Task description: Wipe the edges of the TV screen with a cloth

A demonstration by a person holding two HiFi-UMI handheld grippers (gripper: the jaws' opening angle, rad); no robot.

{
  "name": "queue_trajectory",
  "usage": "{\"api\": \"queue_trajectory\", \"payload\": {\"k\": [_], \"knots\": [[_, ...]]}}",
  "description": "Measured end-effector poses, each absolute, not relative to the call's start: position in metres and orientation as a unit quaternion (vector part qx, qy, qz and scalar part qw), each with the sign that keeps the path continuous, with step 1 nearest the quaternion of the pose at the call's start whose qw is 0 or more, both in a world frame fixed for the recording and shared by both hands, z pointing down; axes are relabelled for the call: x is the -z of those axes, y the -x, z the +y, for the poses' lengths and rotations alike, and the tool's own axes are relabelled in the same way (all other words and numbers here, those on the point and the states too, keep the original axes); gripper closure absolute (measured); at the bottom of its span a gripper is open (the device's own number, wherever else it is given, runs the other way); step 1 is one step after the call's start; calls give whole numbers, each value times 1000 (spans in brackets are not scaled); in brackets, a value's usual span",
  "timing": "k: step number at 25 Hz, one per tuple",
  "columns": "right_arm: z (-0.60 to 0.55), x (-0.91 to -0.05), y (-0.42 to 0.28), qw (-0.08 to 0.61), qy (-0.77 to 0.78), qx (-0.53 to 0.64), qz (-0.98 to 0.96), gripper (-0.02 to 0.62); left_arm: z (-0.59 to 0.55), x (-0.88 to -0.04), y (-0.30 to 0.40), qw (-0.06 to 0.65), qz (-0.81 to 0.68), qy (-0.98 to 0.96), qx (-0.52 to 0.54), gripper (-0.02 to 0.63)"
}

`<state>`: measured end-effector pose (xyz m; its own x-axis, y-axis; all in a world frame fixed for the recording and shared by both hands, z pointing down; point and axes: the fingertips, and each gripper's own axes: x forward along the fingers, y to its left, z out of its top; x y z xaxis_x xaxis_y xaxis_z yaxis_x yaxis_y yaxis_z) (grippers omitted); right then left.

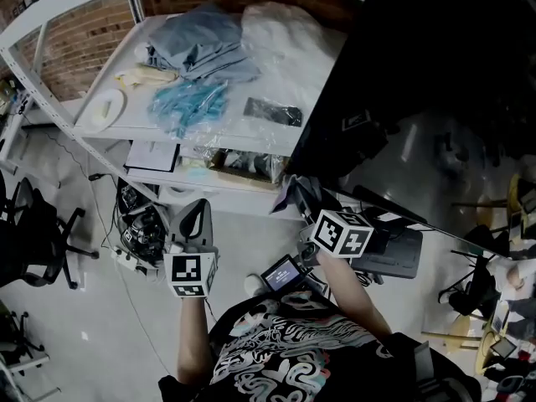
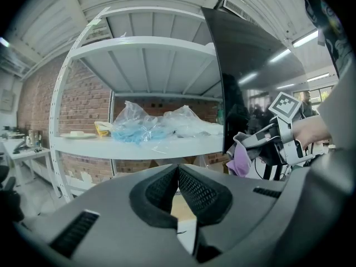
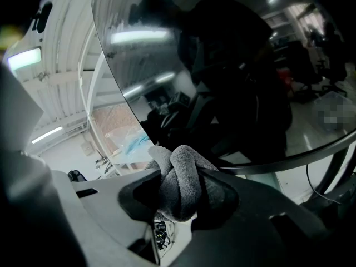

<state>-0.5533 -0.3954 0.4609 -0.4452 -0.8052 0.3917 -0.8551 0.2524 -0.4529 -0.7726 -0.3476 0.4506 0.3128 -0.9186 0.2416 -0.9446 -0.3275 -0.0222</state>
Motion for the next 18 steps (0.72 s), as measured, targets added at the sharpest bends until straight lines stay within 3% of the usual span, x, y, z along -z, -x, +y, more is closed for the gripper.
{"api": "queue_trajectory", "payload": {"k": [18], "knots": [[-403, -463, 585, 51, -510, -291, -808, 446, -339, -454, 782, 66, -578, -807, -100, 588]]}}
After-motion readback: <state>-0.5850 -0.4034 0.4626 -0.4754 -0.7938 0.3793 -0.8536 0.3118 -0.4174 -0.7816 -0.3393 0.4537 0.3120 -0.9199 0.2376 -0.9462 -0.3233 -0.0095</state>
